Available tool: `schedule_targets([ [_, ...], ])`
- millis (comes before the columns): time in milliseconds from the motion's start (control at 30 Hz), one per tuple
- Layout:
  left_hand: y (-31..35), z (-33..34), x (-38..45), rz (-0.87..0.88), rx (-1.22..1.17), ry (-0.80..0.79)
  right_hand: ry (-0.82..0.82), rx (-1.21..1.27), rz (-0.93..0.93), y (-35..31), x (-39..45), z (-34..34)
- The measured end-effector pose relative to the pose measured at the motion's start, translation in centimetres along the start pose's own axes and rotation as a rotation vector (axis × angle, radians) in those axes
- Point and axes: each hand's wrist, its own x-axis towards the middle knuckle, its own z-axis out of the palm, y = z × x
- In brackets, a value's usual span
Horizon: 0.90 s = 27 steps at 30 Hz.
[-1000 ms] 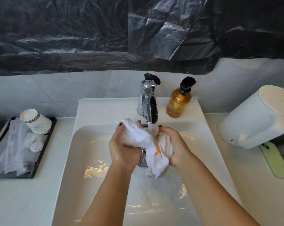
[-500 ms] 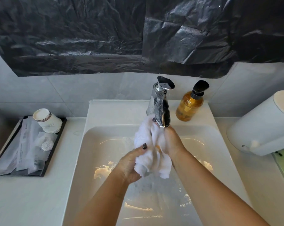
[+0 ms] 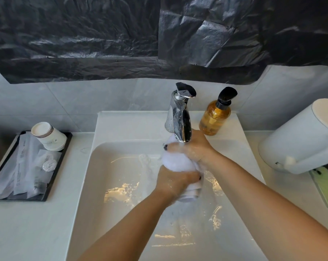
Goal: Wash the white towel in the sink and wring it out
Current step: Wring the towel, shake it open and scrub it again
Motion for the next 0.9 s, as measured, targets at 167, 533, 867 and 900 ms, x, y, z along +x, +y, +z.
schedule_targets([
  [167, -0.7, -0.5, 0.6, 0.226, 0.206, 0.215, 0.282, -0.083, 0.106, 0.9, 0.3, 1.0],
  [533, 0.1, -3.9, -4.1, 0.103, -0.039, 0.051, 0.021, 0.412, 0.046, 2.1, -3.0, -0.6],
  [867, 0.0, -6.9, -4.5, 0.180, -0.082, 0.493, -0.150, -0.943, -0.358, 10.9, -6.5, 2.5],
  [900, 0.0, -7.0, -4.7, 0.186, -0.080, 0.511, -0.138, -0.985, -0.371, 11.3, -6.4, 2.7],
])
